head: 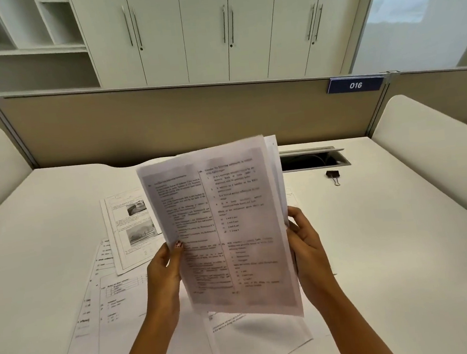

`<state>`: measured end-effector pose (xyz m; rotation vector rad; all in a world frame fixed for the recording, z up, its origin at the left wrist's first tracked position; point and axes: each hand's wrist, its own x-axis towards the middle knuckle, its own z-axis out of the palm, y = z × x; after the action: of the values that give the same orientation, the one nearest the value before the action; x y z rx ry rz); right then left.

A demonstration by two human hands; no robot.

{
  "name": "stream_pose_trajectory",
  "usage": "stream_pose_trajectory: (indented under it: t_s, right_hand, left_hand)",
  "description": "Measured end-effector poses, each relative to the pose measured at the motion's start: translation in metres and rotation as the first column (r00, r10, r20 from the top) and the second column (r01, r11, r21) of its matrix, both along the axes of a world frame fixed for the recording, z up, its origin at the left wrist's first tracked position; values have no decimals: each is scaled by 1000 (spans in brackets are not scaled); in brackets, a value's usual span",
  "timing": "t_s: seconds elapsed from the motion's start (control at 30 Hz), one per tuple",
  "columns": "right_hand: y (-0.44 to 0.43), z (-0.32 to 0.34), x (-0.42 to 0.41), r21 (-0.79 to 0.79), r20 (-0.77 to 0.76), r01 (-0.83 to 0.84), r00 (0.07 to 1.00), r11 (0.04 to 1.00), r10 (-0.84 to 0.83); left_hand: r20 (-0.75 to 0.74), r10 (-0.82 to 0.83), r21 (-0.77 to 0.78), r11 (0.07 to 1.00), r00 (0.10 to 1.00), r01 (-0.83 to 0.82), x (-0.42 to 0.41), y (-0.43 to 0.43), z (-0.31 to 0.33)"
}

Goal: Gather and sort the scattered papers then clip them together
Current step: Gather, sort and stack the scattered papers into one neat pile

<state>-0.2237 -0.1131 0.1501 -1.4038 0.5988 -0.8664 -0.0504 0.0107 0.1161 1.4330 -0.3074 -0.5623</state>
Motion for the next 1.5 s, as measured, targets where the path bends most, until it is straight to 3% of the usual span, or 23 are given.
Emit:
stream_pose_trajectory:
  t_s: [0.17,0.3,0.37,0.6,0.83,0.97,1.2,1.33,1.5]
  right_hand:
    - [-2,-12,-1,43,-61,74,996,996,-71]
    - [5,-15,-1,142,42,19,999,990,-26]
    - [6,-13,0,68,50,-1,999,998,-3]
    - [9,-13,8,-209,-130,60,987,976,-89]
    - [3,-6,14,-227,26,157,987,961,-156]
    - [-1,-10,16,-205,12,190,981,960,-191]
    - [15,-48,18,-153,-37,280,957,948,-289]
    - [28,-63,20,-80,-39,303,951,950,-306]
    - [29,-57,17,-106,9,309,951,945,-310]
  left_hand:
    - [62,5,8,1000,998,-5,-4,0,-3]
    - [62,43,5,999,997,-43,-7,-2,-3]
    - [73,71,4,997,995,-72,-7,-3,-3]
    - [181,142,-49,990,973,-135,-11,-6,5]
    - [325,136,-130,987,936,-98,-7,-6,19]
    - [412,164,-198,976,897,-87,-3,-2,17]
    - [438,75,-75,996,896,-47,-14,-4,-10]
    - [398,102,-28,995,912,-99,-22,-5,-18]
    - [431,152,-18,987,890,-160,-23,-3,-13]
